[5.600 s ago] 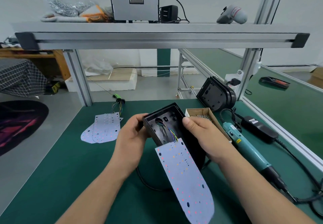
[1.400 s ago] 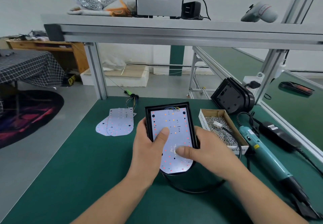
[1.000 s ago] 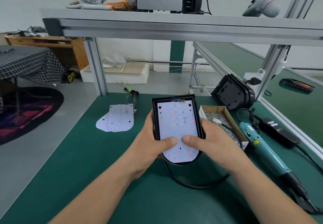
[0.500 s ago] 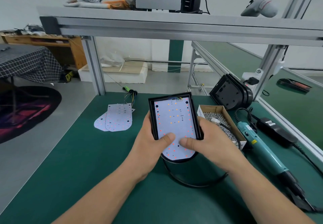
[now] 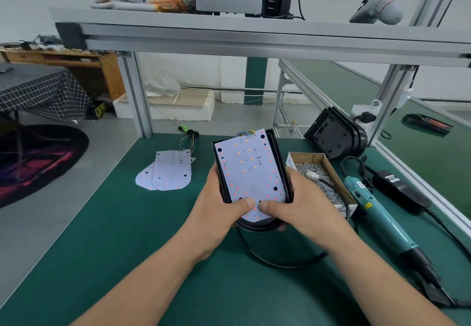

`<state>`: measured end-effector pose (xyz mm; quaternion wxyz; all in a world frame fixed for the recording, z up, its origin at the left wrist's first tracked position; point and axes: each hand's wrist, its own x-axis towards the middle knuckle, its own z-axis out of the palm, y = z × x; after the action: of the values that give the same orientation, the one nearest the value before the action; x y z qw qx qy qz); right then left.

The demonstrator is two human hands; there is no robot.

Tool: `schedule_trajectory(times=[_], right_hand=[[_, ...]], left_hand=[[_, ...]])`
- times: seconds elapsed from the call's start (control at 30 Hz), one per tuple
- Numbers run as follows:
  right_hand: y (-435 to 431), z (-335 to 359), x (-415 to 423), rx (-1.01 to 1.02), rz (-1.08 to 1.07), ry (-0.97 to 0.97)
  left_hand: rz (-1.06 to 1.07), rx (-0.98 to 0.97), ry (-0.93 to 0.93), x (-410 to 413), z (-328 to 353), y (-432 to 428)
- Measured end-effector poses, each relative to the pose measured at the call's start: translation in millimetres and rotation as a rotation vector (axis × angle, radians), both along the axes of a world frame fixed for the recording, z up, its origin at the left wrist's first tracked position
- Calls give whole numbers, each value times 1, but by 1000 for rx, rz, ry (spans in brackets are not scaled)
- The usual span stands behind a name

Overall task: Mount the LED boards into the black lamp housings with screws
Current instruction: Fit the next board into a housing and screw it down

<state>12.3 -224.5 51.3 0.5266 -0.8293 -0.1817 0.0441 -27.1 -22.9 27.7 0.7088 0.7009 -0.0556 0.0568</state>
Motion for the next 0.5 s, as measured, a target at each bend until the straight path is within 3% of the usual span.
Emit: schedule_trajectory(times=[0.1, 0.3, 0.4, 0.5], right_hand=[[-3, 0, 0, 71, 21, 32], [3, 0, -2, 455, -120, 6], [1, 1, 0, 480, -142, -26], [-2, 0, 3, 472, -87, -6]], left_hand=[[-8, -9, -2, -1, 0, 0], [-94, 108, -19, -8, 2, -5], [-140, 99, -25, -13, 2, -11], [-42, -15, -10, -17, 4, -20]])
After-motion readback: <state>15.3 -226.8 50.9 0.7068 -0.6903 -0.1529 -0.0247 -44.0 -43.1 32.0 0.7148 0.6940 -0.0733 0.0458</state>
